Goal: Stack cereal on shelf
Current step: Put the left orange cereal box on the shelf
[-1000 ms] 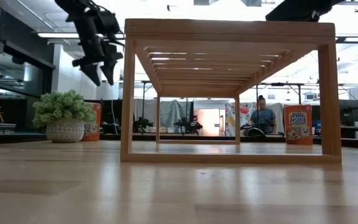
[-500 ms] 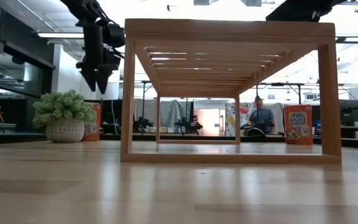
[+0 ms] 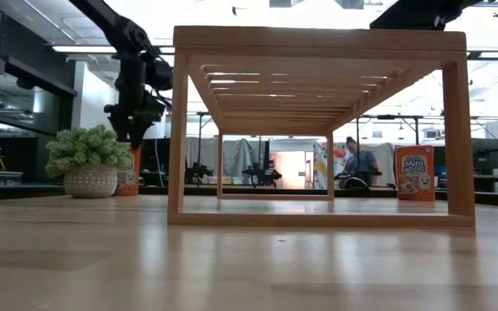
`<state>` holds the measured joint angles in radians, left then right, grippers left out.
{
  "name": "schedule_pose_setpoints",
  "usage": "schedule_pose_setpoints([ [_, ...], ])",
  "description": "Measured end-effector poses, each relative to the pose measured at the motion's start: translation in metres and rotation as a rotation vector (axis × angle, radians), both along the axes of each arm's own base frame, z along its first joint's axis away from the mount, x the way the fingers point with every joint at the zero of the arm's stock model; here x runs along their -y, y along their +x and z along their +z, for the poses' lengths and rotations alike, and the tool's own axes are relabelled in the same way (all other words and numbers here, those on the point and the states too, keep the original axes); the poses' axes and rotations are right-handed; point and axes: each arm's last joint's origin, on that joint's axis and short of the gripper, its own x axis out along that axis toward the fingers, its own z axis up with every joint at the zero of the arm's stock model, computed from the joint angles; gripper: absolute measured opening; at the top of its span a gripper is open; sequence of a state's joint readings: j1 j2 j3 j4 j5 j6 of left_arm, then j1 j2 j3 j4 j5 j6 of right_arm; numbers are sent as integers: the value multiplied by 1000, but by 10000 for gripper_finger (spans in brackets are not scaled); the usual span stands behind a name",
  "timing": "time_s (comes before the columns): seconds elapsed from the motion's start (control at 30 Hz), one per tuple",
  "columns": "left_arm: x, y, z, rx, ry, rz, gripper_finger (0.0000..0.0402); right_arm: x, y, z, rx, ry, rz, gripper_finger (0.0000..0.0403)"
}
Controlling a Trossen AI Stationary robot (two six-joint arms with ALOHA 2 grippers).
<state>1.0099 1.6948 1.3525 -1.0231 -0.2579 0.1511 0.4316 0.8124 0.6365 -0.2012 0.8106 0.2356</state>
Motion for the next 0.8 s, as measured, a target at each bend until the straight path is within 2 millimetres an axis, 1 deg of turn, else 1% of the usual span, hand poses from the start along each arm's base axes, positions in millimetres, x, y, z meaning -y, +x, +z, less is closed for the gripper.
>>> schedule_pose_setpoints([
  [0.3, -6, 2, -14, -43, -26, -2, 285, 0, 0, 0, -1, 0, 0, 0],
  [0.47, -5, 2, -15, -30, -68, -23, 285, 0, 0, 0, 0, 0, 0, 0],
  [0.6, -4, 1, -15, -33, -70, -8, 281, 0, 0, 0, -1, 0, 0, 0],
  [0.7, -4, 1, -15, -46, -59, 3, 259, 0, 0, 0, -1, 0, 1, 0],
  [0.8, -5, 0, -15, -81, -36, 13, 219, 0, 0, 0, -1, -1, 0, 0],
])
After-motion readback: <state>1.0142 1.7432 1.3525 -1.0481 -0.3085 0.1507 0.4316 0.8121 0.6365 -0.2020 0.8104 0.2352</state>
